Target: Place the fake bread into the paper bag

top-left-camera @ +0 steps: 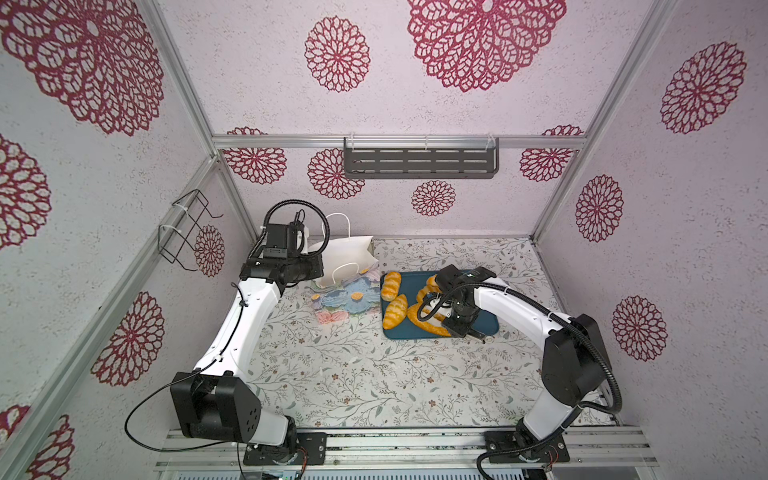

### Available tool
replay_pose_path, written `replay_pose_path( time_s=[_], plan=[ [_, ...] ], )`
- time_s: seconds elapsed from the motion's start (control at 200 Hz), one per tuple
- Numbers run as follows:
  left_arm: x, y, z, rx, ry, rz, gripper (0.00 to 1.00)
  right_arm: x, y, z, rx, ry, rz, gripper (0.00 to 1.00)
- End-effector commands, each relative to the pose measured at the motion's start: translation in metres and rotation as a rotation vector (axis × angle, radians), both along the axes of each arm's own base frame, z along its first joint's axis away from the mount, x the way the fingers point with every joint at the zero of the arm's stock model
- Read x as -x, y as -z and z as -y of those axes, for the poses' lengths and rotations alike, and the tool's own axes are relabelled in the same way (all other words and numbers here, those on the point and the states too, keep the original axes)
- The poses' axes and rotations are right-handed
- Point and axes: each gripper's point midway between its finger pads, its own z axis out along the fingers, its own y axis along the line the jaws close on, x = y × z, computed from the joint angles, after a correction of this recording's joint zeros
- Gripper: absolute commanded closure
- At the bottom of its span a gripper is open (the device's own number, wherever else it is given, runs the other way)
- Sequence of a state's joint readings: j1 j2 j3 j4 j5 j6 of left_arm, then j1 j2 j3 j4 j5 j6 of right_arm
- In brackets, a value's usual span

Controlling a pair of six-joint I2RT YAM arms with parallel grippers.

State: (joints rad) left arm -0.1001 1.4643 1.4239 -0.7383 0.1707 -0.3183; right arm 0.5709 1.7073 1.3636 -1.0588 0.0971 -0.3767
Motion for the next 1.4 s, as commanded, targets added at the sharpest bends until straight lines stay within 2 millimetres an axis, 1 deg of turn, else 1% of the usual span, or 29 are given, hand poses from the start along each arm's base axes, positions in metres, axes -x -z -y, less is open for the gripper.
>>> replay_pose_path(
  time_s=[0.0,0.055,0.19,0.335,0.39,0.595,0.655,0.756,0.846,0.986,1.056,1.131,1.216,1.311,1.396],
  plan=[
    [0.007,0.001,0.007,0.005,0.026,-0.009,1.00,0.009,0.005,-0.006,-0.037,-0.006,-0.051,0.70],
    [0.007,0.001,0.007,0.005,0.028,-0.008,1.00,0.011,0.006,-0.007,-0.047,0.001,-0.056,0.75],
    [0.007,0.000,0.007,0.006,0.026,-0.005,1.00,0.015,0.006,-0.007,-0.052,0.020,-0.061,0.81],
    [0.007,0.000,0.007,0.007,0.027,-0.006,1.00,0.017,0.001,-0.004,-0.062,0.044,-0.046,0.88],
    [0.007,0.000,0.007,0.007,0.027,-0.005,1.00,0.017,-0.004,-0.004,-0.073,0.049,-0.028,0.91],
    [0.007,0.000,0.007,0.008,0.027,-0.005,1.00,0.014,-0.027,0.002,-0.087,0.064,0.064,0.94],
    [0.007,0.000,0.007,0.007,0.025,-0.004,1.00,0.009,-0.036,0.003,-0.094,0.071,0.106,0.96],
    [0.007,0.001,0.006,0.006,0.023,-0.006,1.00,0.005,-0.044,0.004,-0.103,0.081,0.142,0.97],
    [0.007,0.000,0.006,0.004,0.023,-0.005,1.00,0.005,-0.047,0.006,-0.096,0.090,0.142,0.90],
    [0.007,0.001,0.006,0.003,0.022,-0.005,1.00,0.010,-0.050,0.012,-0.086,0.114,0.141,0.84],
    [0.007,0.000,0.006,0.004,0.023,-0.005,1.00,0.013,-0.052,0.013,-0.099,0.139,0.148,0.71],
    [0.007,0.001,0.006,0.004,0.023,-0.006,1.00,0.014,-0.052,0.013,-0.118,0.174,0.157,0.62],
    [0.007,0.000,0.007,0.005,0.024,-0.005,1.00,0.020,-0.047,0.015,-0.128,0.201,0.150,0.54],
    [0.007,0.001,0.008,0.005,0.027,-0.006,1.00,0.026,-0.044,0.018,-0.130,0.220,0.151,0.51],
    [0.007,0.000,0.008,0.005,0.027,-0.004,1.00,0.030,-0.045,0.020,-0.145,0.226,0.164,0.44]
  ],
)
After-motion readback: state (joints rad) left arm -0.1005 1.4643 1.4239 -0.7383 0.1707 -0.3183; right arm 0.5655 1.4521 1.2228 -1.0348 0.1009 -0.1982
